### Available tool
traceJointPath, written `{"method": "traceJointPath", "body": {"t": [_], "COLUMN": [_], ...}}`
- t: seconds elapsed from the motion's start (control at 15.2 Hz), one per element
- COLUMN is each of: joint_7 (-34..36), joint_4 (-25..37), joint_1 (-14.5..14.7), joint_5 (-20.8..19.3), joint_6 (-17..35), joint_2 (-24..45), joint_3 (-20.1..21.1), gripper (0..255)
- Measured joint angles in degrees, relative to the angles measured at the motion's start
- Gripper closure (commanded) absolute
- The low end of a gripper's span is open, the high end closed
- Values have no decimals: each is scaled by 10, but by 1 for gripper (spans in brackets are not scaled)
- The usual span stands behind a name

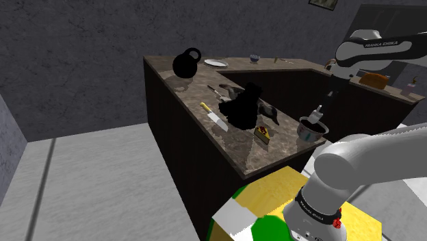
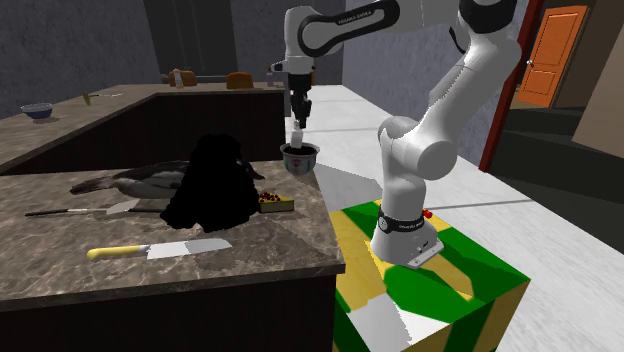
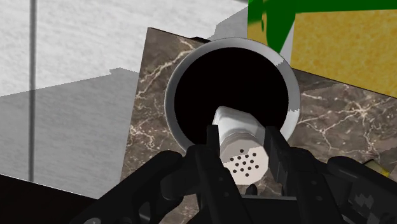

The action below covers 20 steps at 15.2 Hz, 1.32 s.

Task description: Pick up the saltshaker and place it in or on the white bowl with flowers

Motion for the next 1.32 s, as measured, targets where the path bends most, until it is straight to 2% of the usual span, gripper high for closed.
{"method": "traceJointPath", "body": {"t": [0.33, 0.4, 0.79, 1.06, 1.32], "joint_7": [1, 1, 1, -3, -5], "joint_4": [-2, -2, -2, 47, 60], "joint_1": [0, 0, 0, 0, 3], "joint_5": [-1, -1, -1, 16, 20], "joint_6": [2, 2, 2, -57, -68], "joint_2": [0, 0, 0, -9, -6], "joint_3": [-1, -1, -1, 28, 31], "gripper": [255, 0, 0, 0, 0]}}
